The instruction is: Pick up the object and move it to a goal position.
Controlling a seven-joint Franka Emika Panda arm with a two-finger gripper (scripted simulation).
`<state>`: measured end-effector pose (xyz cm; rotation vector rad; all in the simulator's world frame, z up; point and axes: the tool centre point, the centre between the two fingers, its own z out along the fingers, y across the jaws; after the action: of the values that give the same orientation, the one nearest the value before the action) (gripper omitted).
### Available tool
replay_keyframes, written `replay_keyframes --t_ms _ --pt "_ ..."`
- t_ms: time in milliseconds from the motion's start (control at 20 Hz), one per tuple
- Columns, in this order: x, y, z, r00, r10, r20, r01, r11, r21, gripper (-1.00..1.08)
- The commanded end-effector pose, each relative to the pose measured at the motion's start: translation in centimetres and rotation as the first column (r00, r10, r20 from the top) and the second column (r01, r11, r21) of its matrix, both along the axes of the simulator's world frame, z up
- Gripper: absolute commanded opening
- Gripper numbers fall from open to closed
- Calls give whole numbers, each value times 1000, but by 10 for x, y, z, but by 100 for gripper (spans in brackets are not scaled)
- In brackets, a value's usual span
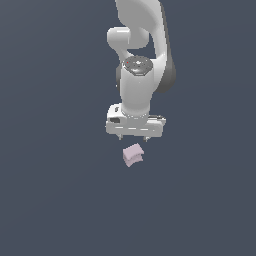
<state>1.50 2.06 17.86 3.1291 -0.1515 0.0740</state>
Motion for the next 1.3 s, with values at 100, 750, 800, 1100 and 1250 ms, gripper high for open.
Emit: replay_keyframes --t_ms 100,750,800,1100,1250 --pt "1 1 -8 993 -121 -6 121 993 9 100" --pt "4 3 -33 885 -465 -28 466 885 21 100" --pt "4 3 -35 871 -490 -30 491 871 21 100" --pt "5 3 -47 777 -628 -38 629 777 19 100" --pt "5 3 -52 723 -690 -42 691 723 18 100"
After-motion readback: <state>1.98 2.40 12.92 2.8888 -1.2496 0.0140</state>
